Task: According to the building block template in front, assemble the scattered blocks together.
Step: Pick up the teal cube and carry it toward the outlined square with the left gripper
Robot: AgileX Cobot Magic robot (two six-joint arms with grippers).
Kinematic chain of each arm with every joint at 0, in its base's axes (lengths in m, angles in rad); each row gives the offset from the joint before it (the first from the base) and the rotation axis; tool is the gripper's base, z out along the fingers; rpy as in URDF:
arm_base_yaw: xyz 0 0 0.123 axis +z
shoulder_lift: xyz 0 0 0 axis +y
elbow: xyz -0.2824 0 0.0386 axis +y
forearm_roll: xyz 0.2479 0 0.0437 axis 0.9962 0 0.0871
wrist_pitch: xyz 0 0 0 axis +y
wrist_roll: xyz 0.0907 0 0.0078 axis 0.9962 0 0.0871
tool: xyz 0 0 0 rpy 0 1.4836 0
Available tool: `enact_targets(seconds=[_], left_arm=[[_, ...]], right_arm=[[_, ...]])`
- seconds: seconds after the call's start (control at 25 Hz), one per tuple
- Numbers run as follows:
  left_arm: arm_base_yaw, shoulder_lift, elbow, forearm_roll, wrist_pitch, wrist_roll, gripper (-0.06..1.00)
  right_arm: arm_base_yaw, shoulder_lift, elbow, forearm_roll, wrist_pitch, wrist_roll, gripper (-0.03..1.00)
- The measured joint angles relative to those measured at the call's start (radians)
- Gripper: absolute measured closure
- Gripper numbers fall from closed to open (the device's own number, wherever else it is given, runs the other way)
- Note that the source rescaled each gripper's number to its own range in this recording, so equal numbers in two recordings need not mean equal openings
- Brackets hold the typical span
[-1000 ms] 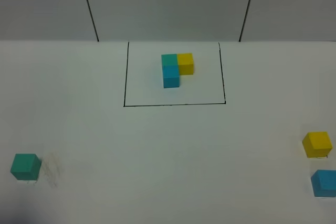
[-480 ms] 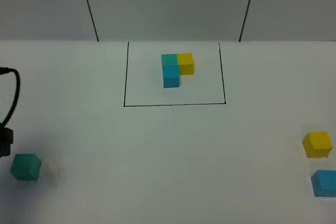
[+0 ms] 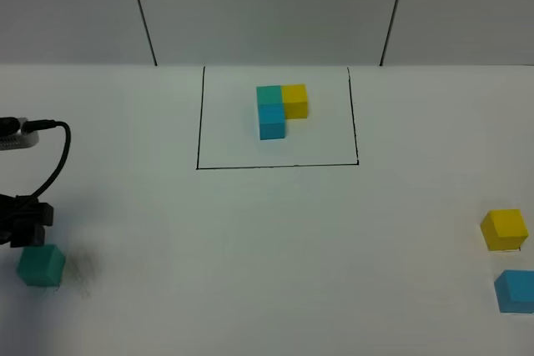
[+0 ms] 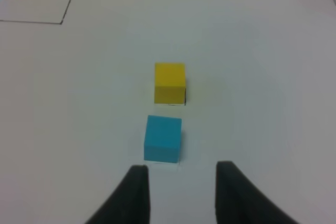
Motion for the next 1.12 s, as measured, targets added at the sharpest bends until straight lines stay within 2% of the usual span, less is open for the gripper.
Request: enact_targets(seconds=[0.28, 0.56, 0.72, 1.12], left_arm=[[0.0, 0.093, 0.0, -0.001, -0.048, 0.003, 0.38], [0.0, 0.167, -0.001, -0.014, -0.079, 0.028, 0.47], [0.0, 0.205, -0.001, -0.041, -0.106, 0.049, 0.48], [0.0, 0.3, -0.001, -0.045, -0.166, 0.056, 0.49]], right_arm=[[0.0, 0.0, 0.0, 0.0, 0.0, 0.0, 0.97], [0.0, 0.0, 0.0, 0.0, 0.0, 0.001, 0.97], [0.0, 0.0, 0.0, 0.0, 0.0, 0.001, 0.97], [0.0, 0.0, 0.0, 0.0, 0.0, 0.001, 0.97]])
